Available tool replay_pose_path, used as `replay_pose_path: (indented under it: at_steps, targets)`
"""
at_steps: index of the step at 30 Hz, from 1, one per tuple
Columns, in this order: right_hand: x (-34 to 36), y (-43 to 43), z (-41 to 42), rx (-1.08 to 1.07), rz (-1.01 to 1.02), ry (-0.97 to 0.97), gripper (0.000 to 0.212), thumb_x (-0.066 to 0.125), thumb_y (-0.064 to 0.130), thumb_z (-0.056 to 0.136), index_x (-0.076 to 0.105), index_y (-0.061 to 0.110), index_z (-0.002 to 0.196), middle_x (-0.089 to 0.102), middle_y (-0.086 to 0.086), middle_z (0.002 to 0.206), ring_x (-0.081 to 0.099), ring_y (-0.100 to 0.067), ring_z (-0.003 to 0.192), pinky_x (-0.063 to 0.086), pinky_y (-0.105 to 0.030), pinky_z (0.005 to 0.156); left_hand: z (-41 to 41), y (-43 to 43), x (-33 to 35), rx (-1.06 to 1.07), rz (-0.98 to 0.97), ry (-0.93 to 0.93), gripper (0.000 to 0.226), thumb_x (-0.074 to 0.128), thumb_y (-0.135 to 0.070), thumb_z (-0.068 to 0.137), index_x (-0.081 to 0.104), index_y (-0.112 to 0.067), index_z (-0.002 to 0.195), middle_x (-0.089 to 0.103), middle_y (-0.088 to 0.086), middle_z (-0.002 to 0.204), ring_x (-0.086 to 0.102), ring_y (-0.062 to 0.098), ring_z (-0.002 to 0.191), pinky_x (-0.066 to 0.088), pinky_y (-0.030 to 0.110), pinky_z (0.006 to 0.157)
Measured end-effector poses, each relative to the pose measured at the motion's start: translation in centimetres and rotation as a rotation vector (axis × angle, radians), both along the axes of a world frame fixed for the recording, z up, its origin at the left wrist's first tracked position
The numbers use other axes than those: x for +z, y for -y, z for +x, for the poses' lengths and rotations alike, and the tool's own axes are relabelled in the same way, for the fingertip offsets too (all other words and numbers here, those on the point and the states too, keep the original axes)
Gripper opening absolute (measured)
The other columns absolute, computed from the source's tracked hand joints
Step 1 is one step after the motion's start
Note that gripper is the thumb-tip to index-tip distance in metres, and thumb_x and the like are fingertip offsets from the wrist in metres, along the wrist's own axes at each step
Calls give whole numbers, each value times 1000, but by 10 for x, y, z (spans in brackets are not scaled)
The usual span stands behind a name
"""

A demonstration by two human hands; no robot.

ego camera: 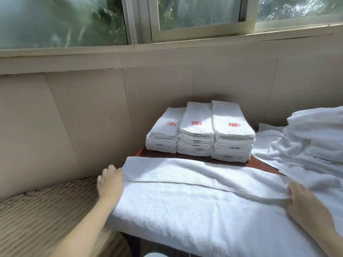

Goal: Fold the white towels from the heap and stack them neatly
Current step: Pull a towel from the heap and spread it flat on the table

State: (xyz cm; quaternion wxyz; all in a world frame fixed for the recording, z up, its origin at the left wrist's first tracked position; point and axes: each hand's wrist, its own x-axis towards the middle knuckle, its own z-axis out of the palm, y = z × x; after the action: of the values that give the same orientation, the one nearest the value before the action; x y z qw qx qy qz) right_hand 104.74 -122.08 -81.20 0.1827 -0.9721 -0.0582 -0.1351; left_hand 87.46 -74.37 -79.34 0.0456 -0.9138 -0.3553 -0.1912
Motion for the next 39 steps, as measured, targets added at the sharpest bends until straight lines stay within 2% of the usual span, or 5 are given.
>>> replay_pose_path:
  at_steps: [12, 18, 29, 33, 39]
  targets:
    - [6, 2, -2, -76, 134, 17, 14, 42, 4, 88, 44, 16, 92, 58, -15, 104, 58, -36, 84, 36, -38, 64, 12, 18, 9, 26, -251, 93, 17, 38, -5, 89, 43, -15, 77, 47, 10, 99, 44, 27, 92, 40, 40, 75]
    - [13, 3, -13, -38, 119, -55, 23, 44, -6, 72, 41, 16, 73, 52, -3, 84, 46, -30, 73, 38, -37, 61, 34, 41, 23, 133, -100, -191, 34, 44, -8, 94, 55, -22, 123, 40, 3, 127, 39, 21, 118, 50, 31, 80]
    - [28, 29, -9, -246, 236, -97, 15, 44, 2, 78, 54, 12, 74, 53, -1, 72, 49, -27, 73, 38, -32, 64, 130, 279, 12, -772, -379, -251, 35, 43, -33, 96, 46, -27, 131, 24, 4, 147, 28, 23, 135, 31, 34, 107]
    - [27, 52, 2, -383, 248, -121, 17, 41, 8, 87, 54, 9, 96, 63, -10, 96, 55, -30, 85, 37, -32, 70, 138, 313, -17, -900, -162, -205, 35, 29, -36, 100, 39, -32, 133, 30, -2, 146, 26, 17, 136, 23, 34, 109]
    - [30, 75, 43, -400, 836, -130, 49, 42, 40, 98, 35, 9, 135, 52, -14, 132, 50, -31, 116, 33, -33, 81, 161, 328, -15, -916, -213, -64, 16, 38, -26, 93, 50, -25, 103, 49, -9, 111, 46, 17, 107, 35, 27, 89]
